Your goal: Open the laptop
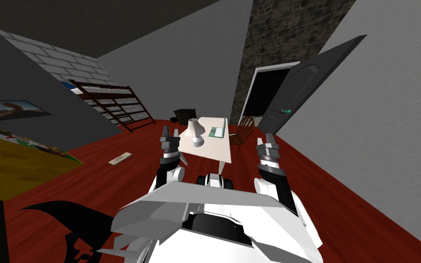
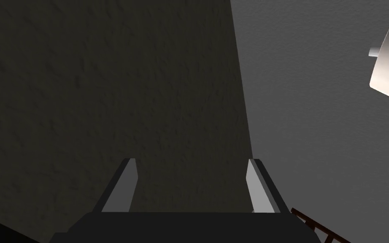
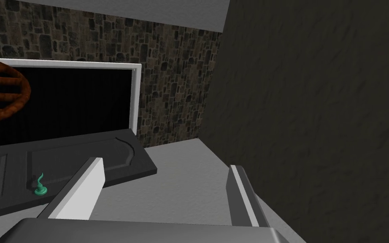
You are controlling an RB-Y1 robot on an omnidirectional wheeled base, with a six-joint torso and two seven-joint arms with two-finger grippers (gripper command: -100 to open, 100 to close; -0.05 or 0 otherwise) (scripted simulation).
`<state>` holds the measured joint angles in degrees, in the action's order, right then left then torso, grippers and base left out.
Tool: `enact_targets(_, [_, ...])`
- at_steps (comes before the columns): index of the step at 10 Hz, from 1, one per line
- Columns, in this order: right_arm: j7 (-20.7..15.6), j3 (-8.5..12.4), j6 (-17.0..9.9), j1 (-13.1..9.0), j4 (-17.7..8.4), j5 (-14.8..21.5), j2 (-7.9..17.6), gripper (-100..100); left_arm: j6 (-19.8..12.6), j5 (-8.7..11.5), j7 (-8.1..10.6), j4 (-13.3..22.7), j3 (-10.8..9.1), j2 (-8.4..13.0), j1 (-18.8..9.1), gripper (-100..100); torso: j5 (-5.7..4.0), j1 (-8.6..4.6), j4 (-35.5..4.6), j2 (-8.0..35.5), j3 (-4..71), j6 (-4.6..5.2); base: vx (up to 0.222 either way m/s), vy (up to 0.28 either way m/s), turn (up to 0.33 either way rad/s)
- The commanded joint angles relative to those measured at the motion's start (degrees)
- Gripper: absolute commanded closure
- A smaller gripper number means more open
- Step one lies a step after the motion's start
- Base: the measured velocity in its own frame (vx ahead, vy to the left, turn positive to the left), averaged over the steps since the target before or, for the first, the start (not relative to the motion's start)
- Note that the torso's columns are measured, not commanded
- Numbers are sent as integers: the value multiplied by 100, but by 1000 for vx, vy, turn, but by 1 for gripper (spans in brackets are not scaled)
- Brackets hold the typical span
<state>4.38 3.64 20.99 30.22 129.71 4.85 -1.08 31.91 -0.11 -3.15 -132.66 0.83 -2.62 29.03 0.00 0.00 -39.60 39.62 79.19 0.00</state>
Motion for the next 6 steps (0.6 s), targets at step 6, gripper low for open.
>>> enact_targets(6, [-586, 148, -709, -222, -647, 606, 1071, -100, -1, 0, 0, 3, 1, 0, 0, 0, 1, 3, -269, 269, 537, 0, -29, 35, 214])
